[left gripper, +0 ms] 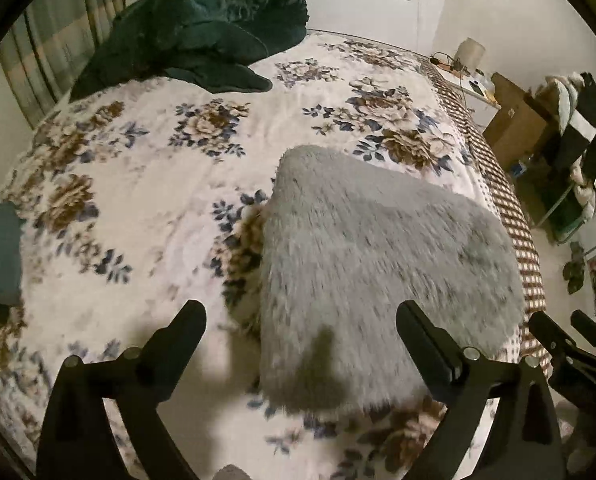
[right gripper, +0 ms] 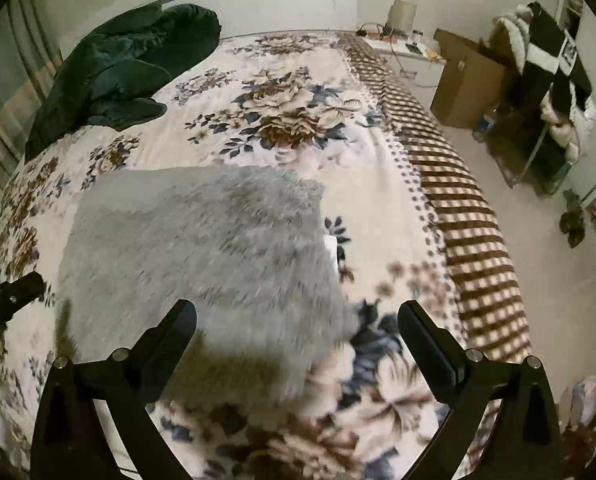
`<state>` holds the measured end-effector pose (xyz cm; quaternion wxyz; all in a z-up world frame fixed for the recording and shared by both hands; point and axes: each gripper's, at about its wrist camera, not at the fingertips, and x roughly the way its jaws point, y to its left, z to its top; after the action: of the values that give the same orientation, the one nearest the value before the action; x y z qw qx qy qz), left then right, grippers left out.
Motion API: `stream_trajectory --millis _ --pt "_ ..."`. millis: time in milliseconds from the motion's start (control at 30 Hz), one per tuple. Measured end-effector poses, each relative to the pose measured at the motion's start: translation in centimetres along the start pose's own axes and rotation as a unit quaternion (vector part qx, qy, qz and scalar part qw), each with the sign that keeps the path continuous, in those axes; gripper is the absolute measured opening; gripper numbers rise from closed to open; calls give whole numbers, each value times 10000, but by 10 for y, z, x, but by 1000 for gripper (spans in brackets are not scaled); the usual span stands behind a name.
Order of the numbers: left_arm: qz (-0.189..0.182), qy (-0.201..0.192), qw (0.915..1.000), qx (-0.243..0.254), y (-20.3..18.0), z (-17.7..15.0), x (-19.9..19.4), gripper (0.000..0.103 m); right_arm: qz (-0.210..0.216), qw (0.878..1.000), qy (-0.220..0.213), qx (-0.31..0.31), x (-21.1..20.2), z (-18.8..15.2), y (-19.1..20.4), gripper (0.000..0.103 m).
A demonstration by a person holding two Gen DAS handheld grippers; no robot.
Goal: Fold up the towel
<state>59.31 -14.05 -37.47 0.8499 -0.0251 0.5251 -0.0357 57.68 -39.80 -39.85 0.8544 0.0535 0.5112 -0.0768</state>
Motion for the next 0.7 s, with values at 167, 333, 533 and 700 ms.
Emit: stream_trajectory --millis 167,333,533,700 --pt "73 -134 9999 63 -12 -21 -58 97 13 9999 -114 90 -71 -28 1 102" --pt "132 -381 9992 74 -23 -41 -129 97 72 9994 -327 54 -142 -45 -2 102" --pt "346 -801 9958 260 -36 -73 -213 97 237 9972 -703 -56 -244 -73 -8 102" --pt "414 -1004 9936 295 -44 -105 -275 97 330 9933 -1096 -138 -325 -102 -17 102"
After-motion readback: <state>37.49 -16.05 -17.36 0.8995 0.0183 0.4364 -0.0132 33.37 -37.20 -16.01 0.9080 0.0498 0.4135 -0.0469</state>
